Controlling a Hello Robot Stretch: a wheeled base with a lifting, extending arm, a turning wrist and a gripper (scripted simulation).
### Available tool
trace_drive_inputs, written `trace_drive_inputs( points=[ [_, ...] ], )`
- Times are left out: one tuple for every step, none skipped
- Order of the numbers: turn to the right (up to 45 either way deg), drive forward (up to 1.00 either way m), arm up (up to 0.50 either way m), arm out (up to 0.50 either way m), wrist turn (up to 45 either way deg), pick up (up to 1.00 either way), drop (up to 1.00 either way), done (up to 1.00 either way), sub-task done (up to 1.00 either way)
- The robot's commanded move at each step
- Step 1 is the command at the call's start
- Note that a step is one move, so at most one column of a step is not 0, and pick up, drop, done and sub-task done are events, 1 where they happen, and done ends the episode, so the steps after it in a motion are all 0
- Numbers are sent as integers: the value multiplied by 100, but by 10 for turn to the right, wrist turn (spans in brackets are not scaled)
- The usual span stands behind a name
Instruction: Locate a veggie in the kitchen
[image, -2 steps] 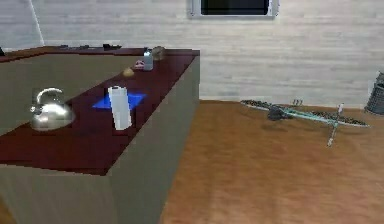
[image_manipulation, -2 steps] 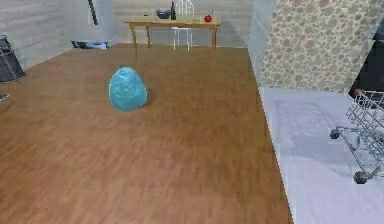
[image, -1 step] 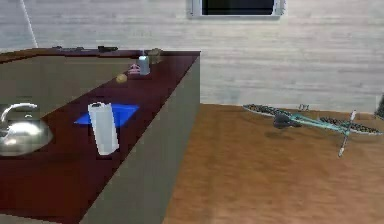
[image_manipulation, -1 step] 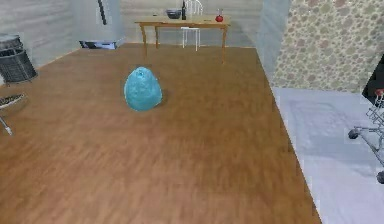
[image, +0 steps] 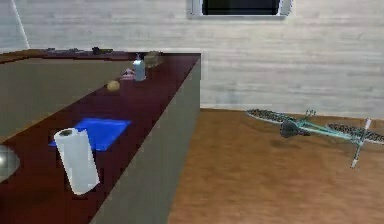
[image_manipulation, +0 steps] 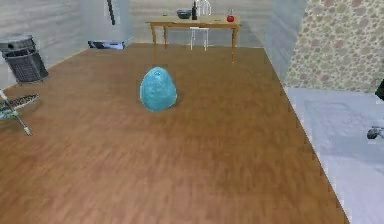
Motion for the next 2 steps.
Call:
trace_drive_inputs(
  points=[
    [450,0,0,0,0,0,0,0,0],
    [450,0,0,0,0,0,0,0,0]
  ],
)
